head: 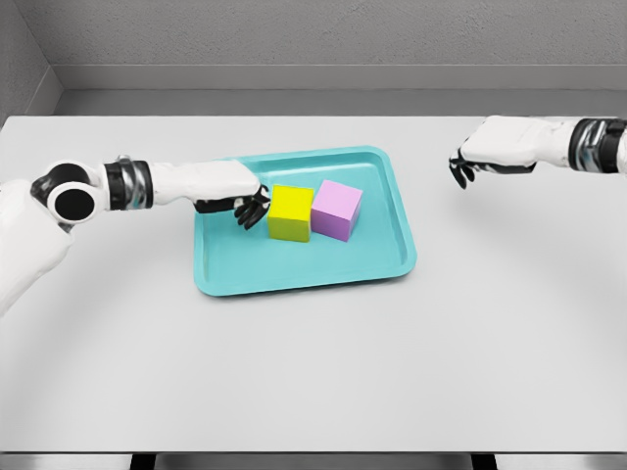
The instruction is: Push two cubes
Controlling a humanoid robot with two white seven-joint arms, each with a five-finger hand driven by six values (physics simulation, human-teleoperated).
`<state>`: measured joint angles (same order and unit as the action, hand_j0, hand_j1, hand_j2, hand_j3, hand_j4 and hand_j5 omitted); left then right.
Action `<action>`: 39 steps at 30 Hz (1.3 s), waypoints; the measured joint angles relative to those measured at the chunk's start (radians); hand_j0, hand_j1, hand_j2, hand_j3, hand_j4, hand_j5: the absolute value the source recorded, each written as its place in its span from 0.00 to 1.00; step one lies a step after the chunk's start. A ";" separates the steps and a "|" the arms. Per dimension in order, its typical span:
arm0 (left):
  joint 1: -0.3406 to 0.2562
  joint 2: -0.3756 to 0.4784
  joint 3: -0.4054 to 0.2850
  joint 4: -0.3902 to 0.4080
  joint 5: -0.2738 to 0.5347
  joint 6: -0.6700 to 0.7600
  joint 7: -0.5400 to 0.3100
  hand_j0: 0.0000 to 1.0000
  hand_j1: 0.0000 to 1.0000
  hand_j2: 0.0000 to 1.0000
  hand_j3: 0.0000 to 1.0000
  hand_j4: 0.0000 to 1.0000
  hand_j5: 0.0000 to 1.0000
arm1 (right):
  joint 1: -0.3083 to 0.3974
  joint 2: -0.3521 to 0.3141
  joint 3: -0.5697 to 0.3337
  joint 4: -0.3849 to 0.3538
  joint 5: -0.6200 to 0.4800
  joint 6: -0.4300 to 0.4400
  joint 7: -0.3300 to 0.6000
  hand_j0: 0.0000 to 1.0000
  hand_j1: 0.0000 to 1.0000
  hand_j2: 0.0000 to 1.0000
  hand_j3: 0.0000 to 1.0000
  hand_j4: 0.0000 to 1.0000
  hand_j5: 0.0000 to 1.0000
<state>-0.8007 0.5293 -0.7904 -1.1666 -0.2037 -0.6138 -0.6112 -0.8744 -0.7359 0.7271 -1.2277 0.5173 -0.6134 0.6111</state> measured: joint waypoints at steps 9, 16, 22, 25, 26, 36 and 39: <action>0.035 -0.025 -0.043 0.048 0.000 0.000 0.000 0.06 0.06 0.06 0.06 0.06 0.06 | 0.002 0.003 0.020 0.000 -0.004 0.000 0.000 0.17 0.17 0.17 0.17 0.17 0.17; 0.034 -0.076 -0.045 0.097 0.023 0.018 -0.005 0.06 0.06 0.06 0.06 0.06 0.06 | 0.003 0.004 0.029 0.000 -0.004 0.000 0.000 0.21 0.21 0.21 0.21 0.21 0.21; 0.034 -0.090 -0.048 0.110 0.013 0.017 -0.003 0.06 0.06 0.06 0.06 0.06 0.06 | 0.003 0.005 0.030 0.001 -0.004 0.000 0.000 0.23 0.23 0.23 0.23 0.23 0.23; 0.031 -0.091 -0.054 0.114 -0.018 0.007 -0.001 0.06 0.06 0.06 0.06 0.06 0.06 | 0.003 0.005 0.031 -0.001 -0.004 0.000 0.000 0.23 0.23 0.23 0.23 0.23 0.23; 0.028 -0.091 -0.055 0.115 -0.023 0.005 -0.001 0.06 0.06 0.06 0.06 0.06 0.06 | 0.002 0.010 0.034 -0.003 -0.003 0.000 0.000 0.23 0.23 0.23 0.23 0.23 0.23; 0.014 -0.091 -0.051 0.148 -0.035 0.001 0.000 0.06 0.06 0.06 0.06 0.06 0.06 | -0.017 0.098 0.109 -0.008 -0.004 0.000 0.000 0.22 0.22 0.22 0.22 0.22 0.22; 0.006 -0.091 -0.047 0.161 -0.035 0.001 0.000 0.06 0.06 0.06 0.06 0.06 0.06 | -0.018 0.117 0.121 -0.005 -0.004 0.000 0.000 0.22 0.22 0.22 0.22 0.22 0.22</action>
<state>-0.7946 0.4385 -0.8373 -1.0057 -0.2385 -0.6130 -0.6111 -0.8928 -0.6187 0.8483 -1.2328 0.5138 -0.6133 0.6111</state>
